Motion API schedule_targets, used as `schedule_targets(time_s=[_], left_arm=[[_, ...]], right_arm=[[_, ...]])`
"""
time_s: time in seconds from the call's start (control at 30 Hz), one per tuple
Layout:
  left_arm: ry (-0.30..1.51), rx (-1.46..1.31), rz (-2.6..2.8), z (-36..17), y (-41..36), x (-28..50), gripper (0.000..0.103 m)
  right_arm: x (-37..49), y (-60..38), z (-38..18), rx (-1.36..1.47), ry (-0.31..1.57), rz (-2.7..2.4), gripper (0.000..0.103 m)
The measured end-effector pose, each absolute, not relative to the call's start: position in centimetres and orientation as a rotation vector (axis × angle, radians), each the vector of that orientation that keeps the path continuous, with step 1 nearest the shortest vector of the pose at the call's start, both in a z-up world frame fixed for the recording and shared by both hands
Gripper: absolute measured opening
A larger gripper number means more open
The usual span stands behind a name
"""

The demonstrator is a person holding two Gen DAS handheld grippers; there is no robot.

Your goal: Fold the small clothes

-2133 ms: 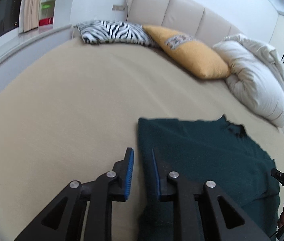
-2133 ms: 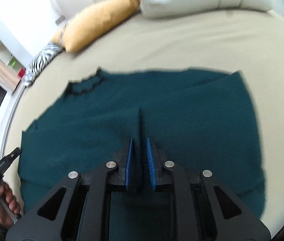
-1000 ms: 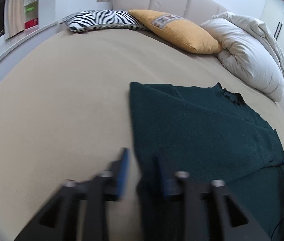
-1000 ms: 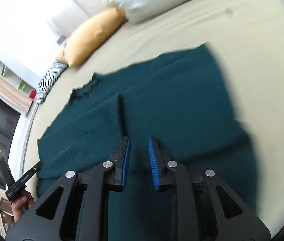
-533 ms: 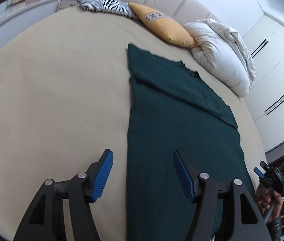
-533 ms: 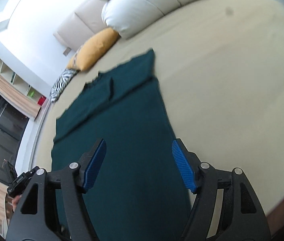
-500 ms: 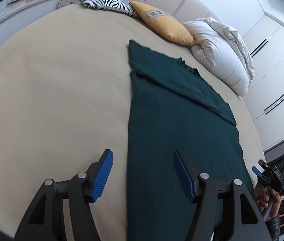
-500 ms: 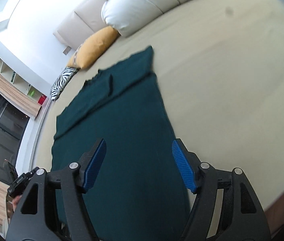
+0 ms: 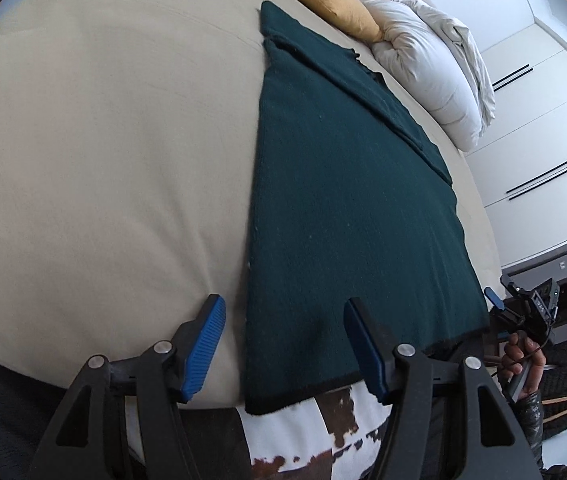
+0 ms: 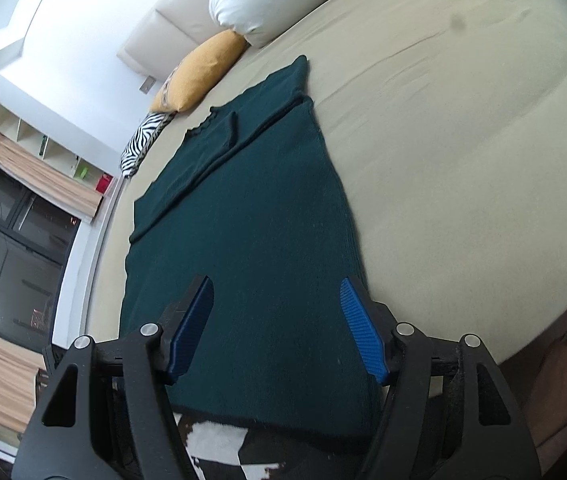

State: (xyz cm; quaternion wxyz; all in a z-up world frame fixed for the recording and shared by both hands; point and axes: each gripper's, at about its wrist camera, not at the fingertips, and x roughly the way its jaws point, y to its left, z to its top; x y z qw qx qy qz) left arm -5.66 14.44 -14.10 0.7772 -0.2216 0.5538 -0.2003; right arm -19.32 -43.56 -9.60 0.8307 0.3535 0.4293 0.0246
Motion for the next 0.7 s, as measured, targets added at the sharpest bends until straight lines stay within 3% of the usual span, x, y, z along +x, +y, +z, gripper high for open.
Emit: schedule_targets(time_s=[0.2,0.4,0.47,0.5,0.7], left_arm=[[1.241,-0.522,-0.438,-14.5,15.0,-6.3,0.048],[1.266,-0.552,-0.448,-14.7,15.2,-6.7,0.045],[1.275,-0.541,-0.432,-14.8,15.1,-6.7,0.026],[1.283,-0.543,-0.427,-14.9,15.0,-6.5,0.011],[1.276,-0.530,-0.428,-14.6,14.7,-6.7,0.008]], right_arm=[[-21.8,-44.8,-9.9,0.764,0.930,0.015,0.060],[-23.3,-45.4,-10.1,0.767,0.952,0.014,0.059],[-23.5,-45.4,-10.1,0.763,0.965,0.019,0.059],[-23.6,-45.3,-10.1,0.759,0.970,0.019,0.059],[-24.2,-45.5,-9.8,0.742,1.007,0.006,0.059]])
